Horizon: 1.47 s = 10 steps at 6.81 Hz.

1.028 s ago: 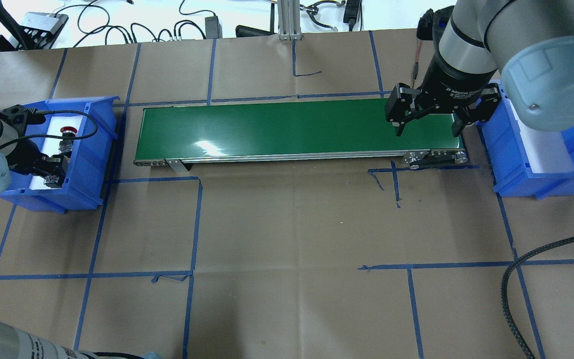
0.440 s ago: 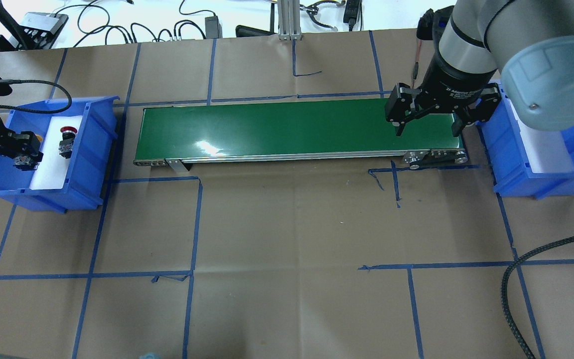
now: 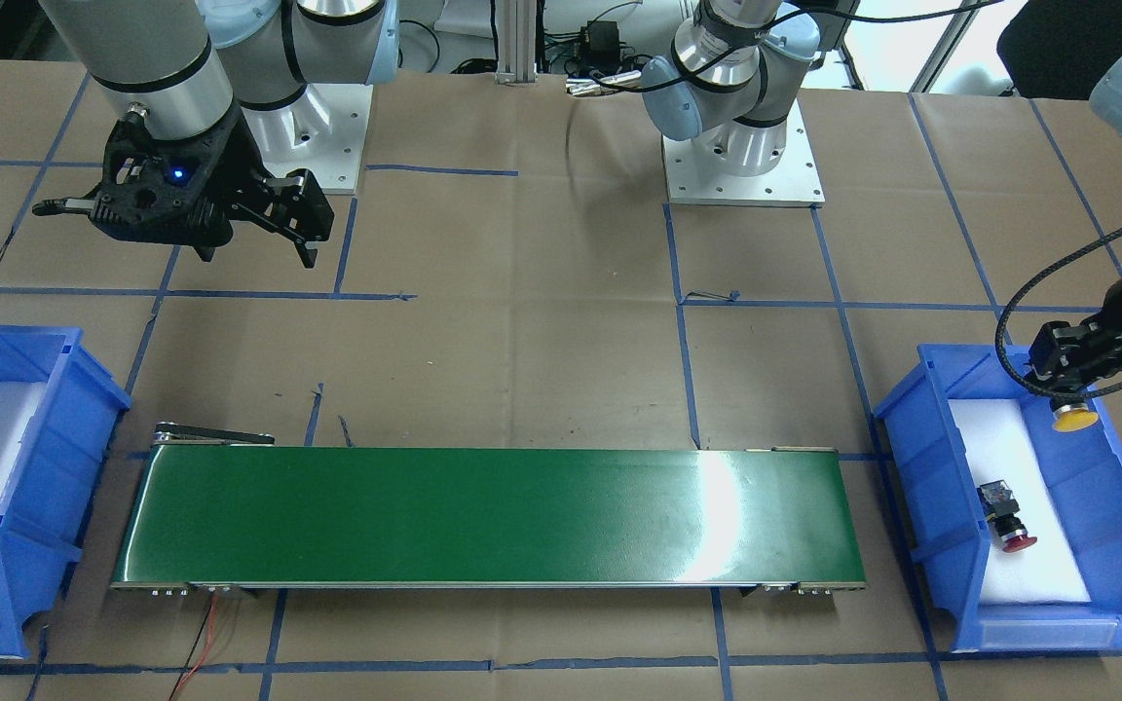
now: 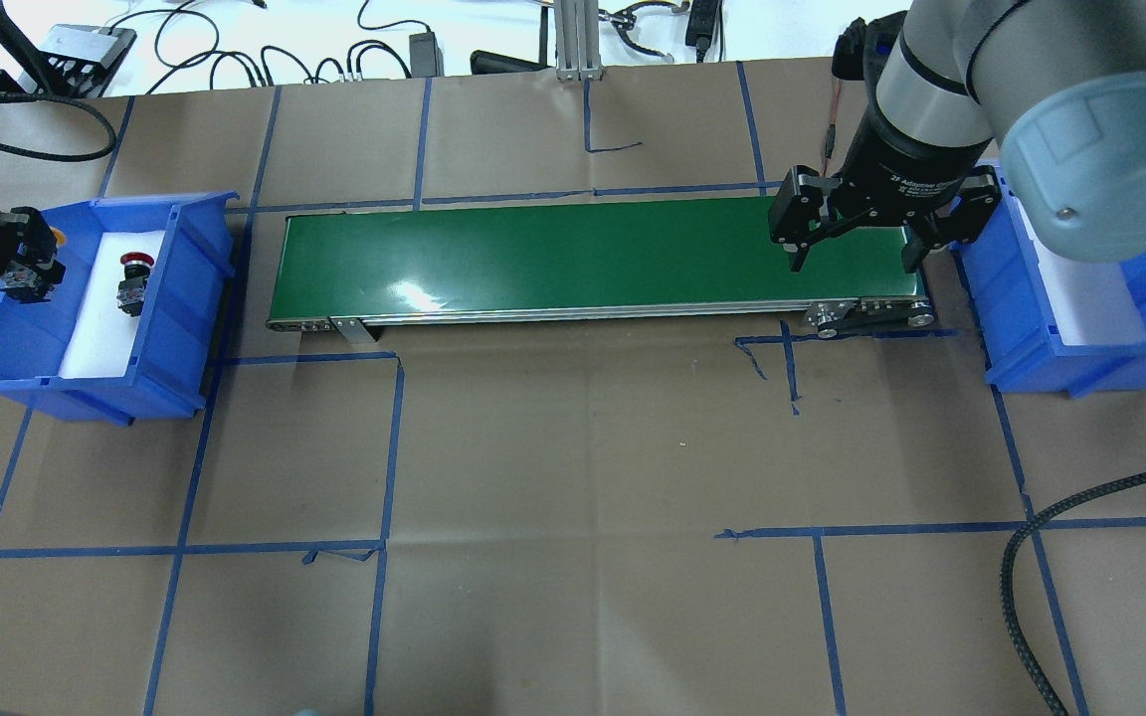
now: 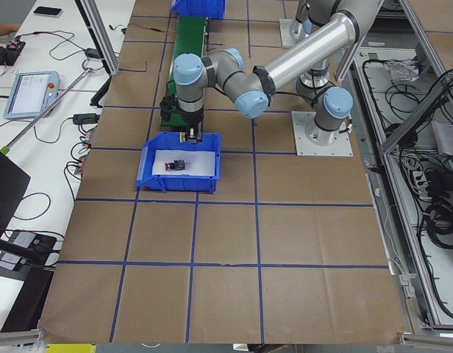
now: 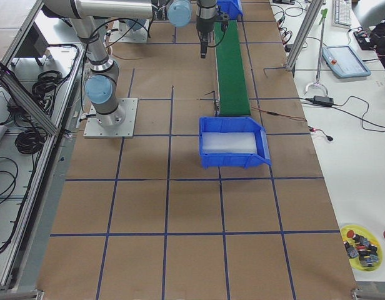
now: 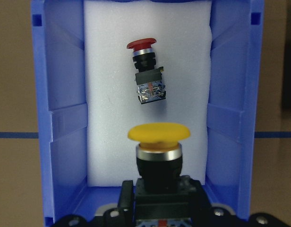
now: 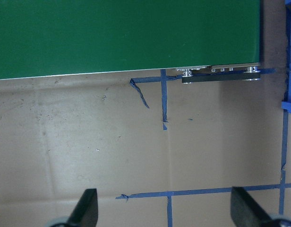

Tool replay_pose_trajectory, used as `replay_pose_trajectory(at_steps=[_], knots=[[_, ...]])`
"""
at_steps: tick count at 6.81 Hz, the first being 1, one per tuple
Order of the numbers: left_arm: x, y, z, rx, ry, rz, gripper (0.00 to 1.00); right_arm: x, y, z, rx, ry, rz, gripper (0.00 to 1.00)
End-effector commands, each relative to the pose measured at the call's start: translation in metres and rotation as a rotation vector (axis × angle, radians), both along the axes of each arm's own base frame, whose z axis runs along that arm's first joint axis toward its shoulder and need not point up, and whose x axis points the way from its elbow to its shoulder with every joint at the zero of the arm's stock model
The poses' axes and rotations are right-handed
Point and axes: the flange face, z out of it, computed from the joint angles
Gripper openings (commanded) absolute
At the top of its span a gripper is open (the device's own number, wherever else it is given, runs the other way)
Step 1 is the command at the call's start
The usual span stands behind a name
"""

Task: Transport two buttons from left to right
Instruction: 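Carry the yellow button onto the conveyor belt and release it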

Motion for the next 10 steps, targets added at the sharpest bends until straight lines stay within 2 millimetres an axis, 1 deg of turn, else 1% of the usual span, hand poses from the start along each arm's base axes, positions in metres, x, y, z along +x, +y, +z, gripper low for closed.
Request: replay_pose_trajectory(at_steps=[1, 2, 3, 4, 5, 6, 7, 8, 9, 10], knots=[[-0.092, -0.025, 0.005, -0.01, -0.002, 0.039, 0.11, 0.0, 0.0, 0.0, 0.001, 0.002, -0.002, 1.0], [-0.141, -0.031, 0.009, -0.028, -0.012, 0.037, 0.11, 0.0, 0.0, 0.0, 0.001, 0.0, 0.0, 1.0], [-0.184, -0.035, 0.007, -0.039, -0.01, 0.041, 0.11, 0.0, 0.0, 0.0, -0.001, 0.0, -0.002, 1.0], [-0.219, -0.037, 0.002, -0.049, -0.006, 0.041, 0.11, 0.0, 0.0, 0.0, 0.0, 0.002, 0.0, 1.0], [-0.251, -0.045, -0.021, -0.035, -0.006, 0.006, 0.11, 0.0, 0.0, 0.0, 0.0, 0.002, 0.0, 1.0], [-0.274, -0.051, -0.051, -0.05, -0.006, 0.015, 0.11, 0.0, 0.0, 0.0, 0.0, 0.002, 0.0, 1.0], [-0.292, -0.055, -0.072, -0.038, -0.003, -0.003, 0.11, 0.0, 0.0, -0.001, 0.002, 0.002, 0.0, 1.0], [-0.297, -0.057, -0.089, -0.012, -0.002, -0.012, 0.11, 0.0, 0.0, 0.0, 0.001, 0.002, 0.0, 1.0], [-0.298, -0.056, -0.109, 0.002, 0.0, -0.011, 0.11, 0.0, 0.001, -0.001, 0.002, 0.002, 0.0, 1.0], [-0.298, -0.054, -0.133, -0.031, -0.002, -0.012, 0.11, 0.0, -0.001, -0.002, 0.004, 0.002, 0.0, 1.0]])
